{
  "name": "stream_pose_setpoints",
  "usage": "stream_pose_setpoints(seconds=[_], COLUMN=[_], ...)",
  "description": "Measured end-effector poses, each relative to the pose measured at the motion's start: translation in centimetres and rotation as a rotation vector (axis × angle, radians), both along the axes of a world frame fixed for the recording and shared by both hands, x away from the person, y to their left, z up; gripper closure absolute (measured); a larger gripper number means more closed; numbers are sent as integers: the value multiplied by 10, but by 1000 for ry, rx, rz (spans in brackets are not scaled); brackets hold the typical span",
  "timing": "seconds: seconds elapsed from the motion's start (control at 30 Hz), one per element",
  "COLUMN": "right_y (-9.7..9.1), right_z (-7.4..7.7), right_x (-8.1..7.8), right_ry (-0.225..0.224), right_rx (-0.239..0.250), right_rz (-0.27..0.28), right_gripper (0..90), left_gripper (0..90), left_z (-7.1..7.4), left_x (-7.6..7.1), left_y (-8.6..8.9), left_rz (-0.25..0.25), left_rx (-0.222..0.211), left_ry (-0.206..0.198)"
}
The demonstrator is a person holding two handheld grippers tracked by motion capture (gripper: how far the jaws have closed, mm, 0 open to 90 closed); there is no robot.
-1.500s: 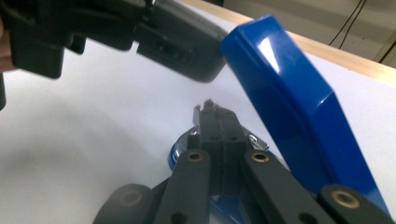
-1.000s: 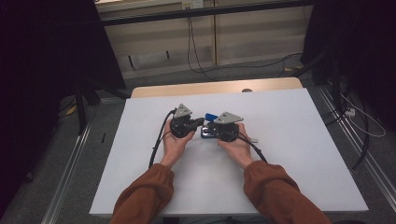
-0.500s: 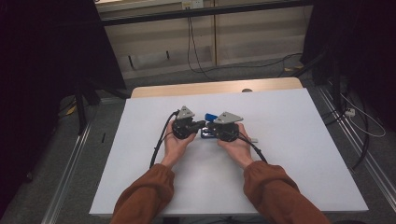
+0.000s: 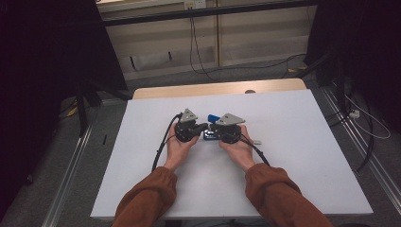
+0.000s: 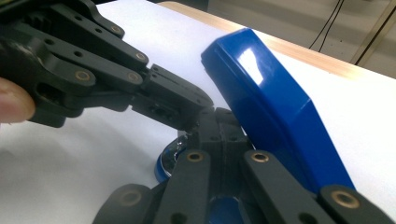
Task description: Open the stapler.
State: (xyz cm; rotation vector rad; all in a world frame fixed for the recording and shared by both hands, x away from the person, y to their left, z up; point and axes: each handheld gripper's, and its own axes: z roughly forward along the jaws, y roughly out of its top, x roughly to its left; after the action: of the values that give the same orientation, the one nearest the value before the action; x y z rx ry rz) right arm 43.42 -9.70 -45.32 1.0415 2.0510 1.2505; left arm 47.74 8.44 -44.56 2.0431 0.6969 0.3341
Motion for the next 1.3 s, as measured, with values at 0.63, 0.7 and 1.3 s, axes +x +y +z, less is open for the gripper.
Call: stream_pose_setpoints(seconds=[0.63, 0.7, 1.3], right_y=[6, 7, 2], right_z=[5, 9, 15], right_x=[1, 2, 2], right_ry=[-24, -36, -57], right_rx=[-2, -6, -18], right_rz=[-33, -39, -79], right_gripper=[900, 900, 900], left_gripper=[900, 900, 900], left_z=[-4, -5, -4], left_x=[-1, -2, -1], left_y=[0, 0, 0], left_rz=[7, 9, 0], left_rx=[-4, -9, 1], left_ry=[-12, -11, -23])
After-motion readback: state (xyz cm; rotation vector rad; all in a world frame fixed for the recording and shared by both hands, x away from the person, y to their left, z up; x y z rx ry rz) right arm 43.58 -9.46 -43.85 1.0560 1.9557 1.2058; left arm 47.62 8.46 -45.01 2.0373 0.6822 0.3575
